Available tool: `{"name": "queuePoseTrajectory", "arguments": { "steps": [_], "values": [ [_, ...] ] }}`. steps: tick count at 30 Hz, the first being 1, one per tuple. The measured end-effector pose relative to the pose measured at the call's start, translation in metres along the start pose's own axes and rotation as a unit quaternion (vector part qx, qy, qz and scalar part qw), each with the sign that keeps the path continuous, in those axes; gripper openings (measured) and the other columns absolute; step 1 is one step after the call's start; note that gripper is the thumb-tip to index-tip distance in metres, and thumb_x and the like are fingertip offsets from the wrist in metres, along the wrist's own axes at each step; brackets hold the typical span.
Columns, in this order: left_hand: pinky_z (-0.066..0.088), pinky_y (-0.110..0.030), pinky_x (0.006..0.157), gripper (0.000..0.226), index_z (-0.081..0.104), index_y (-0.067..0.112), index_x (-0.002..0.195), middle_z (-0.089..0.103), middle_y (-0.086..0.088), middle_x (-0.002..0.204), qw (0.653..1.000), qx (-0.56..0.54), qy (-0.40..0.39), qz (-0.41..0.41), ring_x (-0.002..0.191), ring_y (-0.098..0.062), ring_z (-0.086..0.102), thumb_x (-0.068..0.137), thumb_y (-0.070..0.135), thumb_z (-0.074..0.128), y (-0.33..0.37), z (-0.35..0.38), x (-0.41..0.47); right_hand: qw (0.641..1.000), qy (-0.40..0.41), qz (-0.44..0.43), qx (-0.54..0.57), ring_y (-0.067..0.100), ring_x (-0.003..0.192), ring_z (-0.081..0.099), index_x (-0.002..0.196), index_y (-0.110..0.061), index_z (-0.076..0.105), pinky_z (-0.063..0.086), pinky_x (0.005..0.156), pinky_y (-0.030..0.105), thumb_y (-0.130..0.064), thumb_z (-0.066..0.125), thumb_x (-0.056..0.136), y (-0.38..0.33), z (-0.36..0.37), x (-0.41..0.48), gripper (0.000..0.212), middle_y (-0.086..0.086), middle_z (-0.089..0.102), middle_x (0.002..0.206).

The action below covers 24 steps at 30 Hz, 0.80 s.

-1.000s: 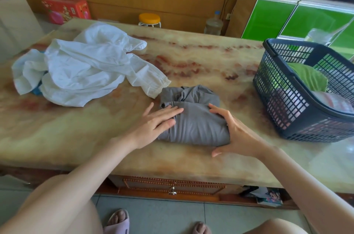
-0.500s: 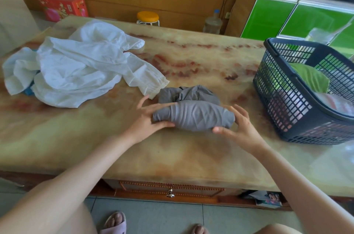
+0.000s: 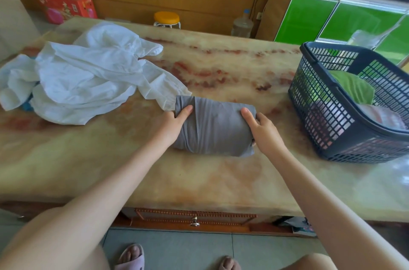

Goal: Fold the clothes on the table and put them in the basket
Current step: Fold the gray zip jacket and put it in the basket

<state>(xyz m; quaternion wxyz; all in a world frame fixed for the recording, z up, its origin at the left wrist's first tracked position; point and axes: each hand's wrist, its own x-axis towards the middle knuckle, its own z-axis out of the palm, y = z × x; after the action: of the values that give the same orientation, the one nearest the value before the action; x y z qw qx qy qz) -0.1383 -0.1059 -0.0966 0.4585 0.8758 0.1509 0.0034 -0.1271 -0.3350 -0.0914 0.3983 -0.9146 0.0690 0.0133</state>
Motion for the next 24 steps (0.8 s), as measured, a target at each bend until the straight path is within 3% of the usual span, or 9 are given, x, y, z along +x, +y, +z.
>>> {"name": "queuePoseTrajectory", "arguments": {
  "steps": [3, 6, 8, 12, 16, 19, 21, 24],
  "values": [
    [0.044, -0.036, 0.083, 0.062, 0.061, 0.004, 0.105, 0.064, -0.012, 0.103, 1.000, -0.001, -0.005, -0.020, 0.097, -0.030, 0.059, 0.091, 0.061, 0.042, 0.003, -0.001, -0.002, 0.994, -0.062, 0.006, 0.094, 0.019, 0.106, 0.062, 0.121, -0.031, 0.057, 0.049, 0.094, 0.041, -0.080, 0.042, 0.076, -0.002, -0.003, -0.004, 0.068, -0.007, 0.066, 0.114],
    [0.042, -0.032, 0.078, 0.056, 0.059, 0.006, 0.101, 0.062, -0.007, 0.099, 0.998, -0.055, -0.015, -0.032, 0.096, -0.026, 0.058, 0.091, 0.059, 0.044, 0.001, -0.004, -0.009, 0.977, -0.153, -0.010, 0.147, 0.006, 0.108, 0.060, 0.122, -0.037, 0.052, 0.048, 0.095, 0.030, -0.067, 0.058, 0.078, -0.003, -0.013, -0.014, 0.054, -0.015, 0.063, 0.118],
    [0.040, -0.026, 0.073, 0.047, 0.059, 0.012, 0.104, 0.061, 0.003, 0.097, 0.992, -0.117, -0.033, -0.019, 0.095, -0.016, 0.056, 0.091, 0.055, 0.046, -0.004, -0.006, -0.018, 0.974, -0.172, -0.020, 0.143, 0.004, 0.108, 0.060, 0.127, -0.038, 0.047, 0.047, 0.096, 0.027, -0.068, 0.064, 0.069, 0.002, -0.016, -0.018, 0.067, -0.018, 0.062, 0.118],
    [0.039, -0.014, 0.078, 0.039, 0.055, 0.014, 0.122, 0.061, 0.005, 0.114, 0.978, -0.200, -0.054, 0.016, 0.107, -0.010, 0.055, 0.094, 0.041, 0.050, -0.022, -0.008, -0.031, 0.993, -0.096, 0.020, 0.060, 0.021, 0.121, 0.052, 0.124, -0.041, 0.053, 0.038, 0.106, 0.041, -0.093, 0.050, 0.052, 0.009, -0.003, -0.011, 0.089, -0.013, 0.064, 0.119],
    [0.041, -0.006, 0.072, 0.027, 0.060, 0.009, 0.119, 0.064, 0.000, 0.109, 0.983, -0.178, -0.009, 0.050, 0.104, -0.015, 0.060, 0.096, 0.020, 0.052, -0.025, -0.003, -0.033, 0.994, -0.067, 0.055, 0.070, 0.022, 0.113, 0.057, 0.118, -0.030, 0.060, 0.034, 0.108, 0.042, -0.085, 0.045, 0.059, 0.004, 0.009, -0.008, 0.082, -0.005, 0.067, 0.112],
    [0.043, -0.003, 0.068, 0.033, 0.044, 0.011, 0.122, 0.062, -0.001, 0.103, 0.966, -0.254, -0.010, 0.054, 0.088, -0.006, 0.059, 0.092, 0.013, 0.058, -0.024, -0.002, -0.040, 0.989, -0.071, 0.039, 0.121, 0.019, 0.112, 0.059, 0.120, -0.030, 0.058, 0.040, 0.105, 0.039, -0.076, 0.053, 0.072, 0.003, 0.006, -0.016, 0.067, -0.006, 0.065, 0.117],
    [0.047, -0.008, 0.067, 0.037, 0.034, 0.019, 0.109, 0.064, -0.005, 0.089, 0.955, -0.281, -0.060, 0.075, 0.074, -0.005, 0.062, 0.088, 0.006, 0.061, -0.031, -0.003, -0.043, 0.977, -0.111, 0.017, 0.181, 0.013, 0.121, 0.053, 0.135, -0.031, 0.046, 0.041, 0.103, 0.029, -0.056, 0.059, 0.084, 0.009, 0.001, -0.021, 0.059, -0.007, 0.055, 0.134],
    [0.049, -0.014, 0.070, 0.039, 0.034, 0.025, 0.098, 0.064, -0.011, 0.088, 0.956, -0.256, -0.097, 0.099, 0.072, -0.004, 0.062, 0.086, 0.001, 0.062, -0.039, -0.010, -0.042, 0.973, -0.141, -0.025, 0.179, 0.021, 0.132, 0.043, 0.147, -0.049, 0.003, 0.037, 0.106, 0.034, -0.052, 0.074, 0.073, 0.023, -0.003, -0.028, 0.103, -0.001, 0.037, 0.149]
  ]
}}
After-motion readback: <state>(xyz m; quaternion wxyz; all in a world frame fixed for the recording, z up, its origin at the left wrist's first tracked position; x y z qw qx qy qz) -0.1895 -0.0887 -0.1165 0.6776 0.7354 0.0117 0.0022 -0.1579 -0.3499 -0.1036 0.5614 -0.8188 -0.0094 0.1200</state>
